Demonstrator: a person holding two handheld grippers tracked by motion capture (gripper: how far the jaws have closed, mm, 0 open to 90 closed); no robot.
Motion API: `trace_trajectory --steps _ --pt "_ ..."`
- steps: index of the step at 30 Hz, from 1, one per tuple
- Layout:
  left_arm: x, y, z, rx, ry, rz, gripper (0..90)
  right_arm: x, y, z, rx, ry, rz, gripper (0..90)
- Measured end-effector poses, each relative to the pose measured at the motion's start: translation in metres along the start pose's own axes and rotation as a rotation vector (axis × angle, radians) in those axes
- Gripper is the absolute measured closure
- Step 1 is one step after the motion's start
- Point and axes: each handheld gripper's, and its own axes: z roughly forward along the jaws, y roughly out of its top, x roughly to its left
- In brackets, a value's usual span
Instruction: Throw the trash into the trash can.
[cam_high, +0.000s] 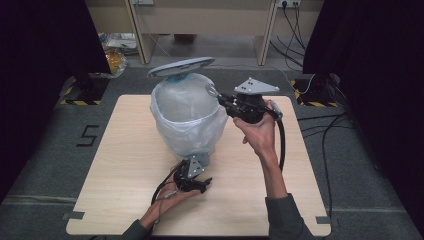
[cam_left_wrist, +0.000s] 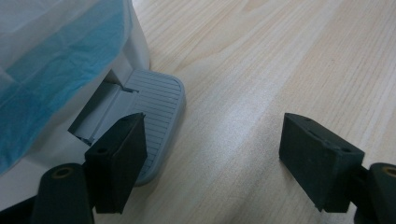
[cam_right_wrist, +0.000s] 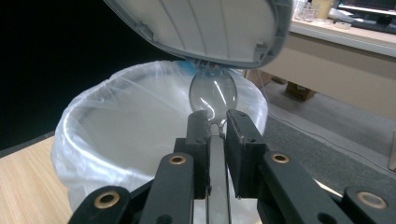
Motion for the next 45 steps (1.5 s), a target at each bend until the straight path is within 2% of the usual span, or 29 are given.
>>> trace_trajectory --steps 10,25,33,38,45 --pt "0.0 0.0 0.0 0.0 0.0 0.0 22.7 0.009 0.016 0.025 0.017 0.018 -0.017 79.8" --pt "0.0 0.0 0.0 -0.001 -0.002 0.001 22.7 0.022 0.024 0.067 0.039 0.052 -0.016 79.7" --pt "0.0 0.0 0.0 -0.001 -0.003 0.001 22.7 0.024 0.025 0.081 0.053 0.059 -0.018 79.7" --pt "0.0 0.0 0.0 -0.002 -0.004 0.001 22.7 0.024 0.023 0.087 0.057 0.061 -0.003 79.4" --pt "0.0 0.0 0.0 -0.002 -0.004 0.002 22.7 0.024 0.021 0.088 0.06 0.073 0.001 73.2"
